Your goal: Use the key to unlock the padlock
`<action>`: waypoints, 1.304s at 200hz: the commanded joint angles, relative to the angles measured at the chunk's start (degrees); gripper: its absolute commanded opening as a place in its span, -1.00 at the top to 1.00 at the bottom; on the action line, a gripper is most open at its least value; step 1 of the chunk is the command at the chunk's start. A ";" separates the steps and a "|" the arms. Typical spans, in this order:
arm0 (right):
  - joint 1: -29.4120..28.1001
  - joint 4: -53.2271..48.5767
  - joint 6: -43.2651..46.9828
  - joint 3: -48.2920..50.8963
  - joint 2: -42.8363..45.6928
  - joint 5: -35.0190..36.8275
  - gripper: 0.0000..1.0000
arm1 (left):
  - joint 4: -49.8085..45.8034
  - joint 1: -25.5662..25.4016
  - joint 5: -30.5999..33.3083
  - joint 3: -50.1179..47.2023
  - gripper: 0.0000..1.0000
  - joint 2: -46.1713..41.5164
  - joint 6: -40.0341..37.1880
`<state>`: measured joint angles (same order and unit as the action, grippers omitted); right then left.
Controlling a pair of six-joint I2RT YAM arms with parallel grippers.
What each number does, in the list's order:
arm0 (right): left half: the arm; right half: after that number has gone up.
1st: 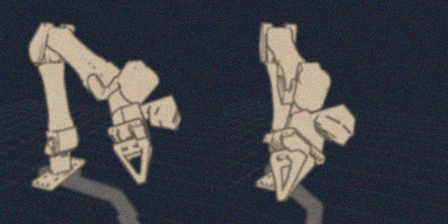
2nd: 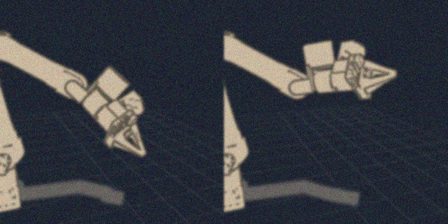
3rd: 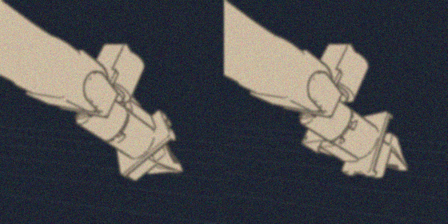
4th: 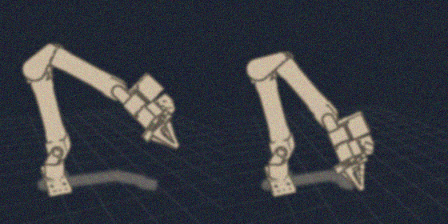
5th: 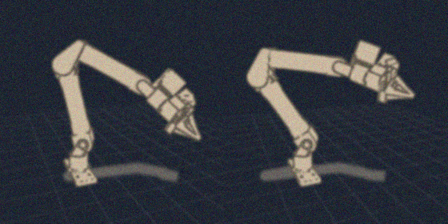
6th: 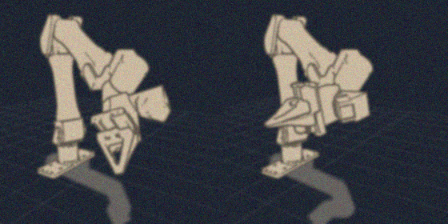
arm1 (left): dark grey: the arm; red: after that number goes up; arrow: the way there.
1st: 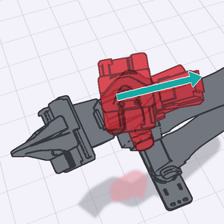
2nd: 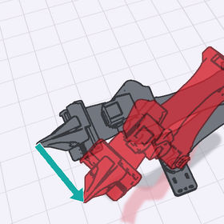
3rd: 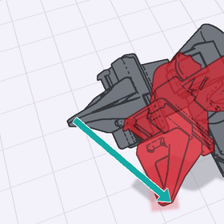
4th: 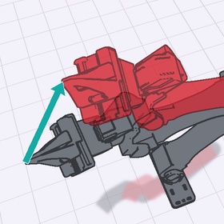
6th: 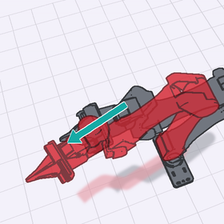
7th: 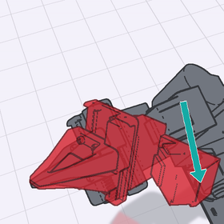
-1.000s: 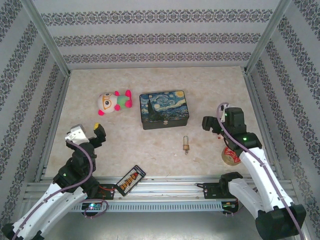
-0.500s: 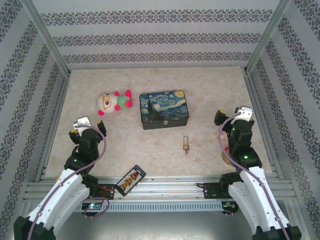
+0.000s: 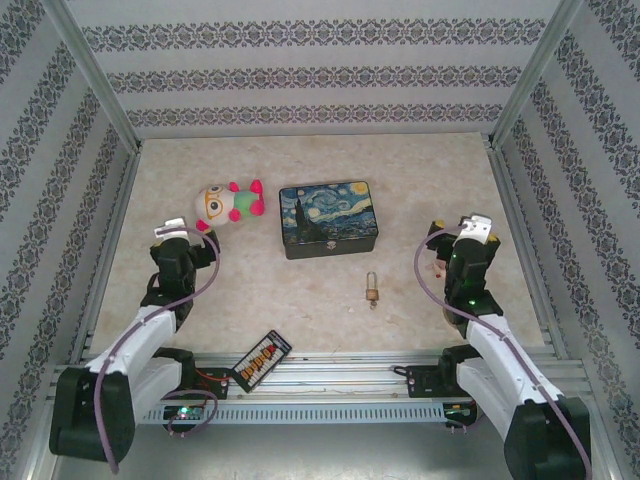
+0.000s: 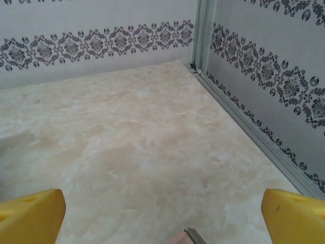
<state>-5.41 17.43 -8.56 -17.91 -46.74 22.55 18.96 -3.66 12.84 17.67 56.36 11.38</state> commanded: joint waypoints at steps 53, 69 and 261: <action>3.42 10.79 -0.82 0.67 -7.28 -3.83 -0.96 | 30.67 1.44 -7.60 -4.24 -0.98 14.93 -7.88; 4.06 13.01 -1.28 1.01 -8.76 -5.18 -0.96 | 36.18 1.73 -8.67 -4.50 -0.98 19.15 -8.86; 8.40 36.05 -0.27 1.43 -32.68 -15.03 -0.96 | 40.34 9.37 -33.39 2.46 -0.99 35.40 -11.02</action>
<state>2.52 48.69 -8.99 -16.34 -79.46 9.47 60.55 5.37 -18.28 19.86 92.36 1.50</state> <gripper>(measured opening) 0.982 0.992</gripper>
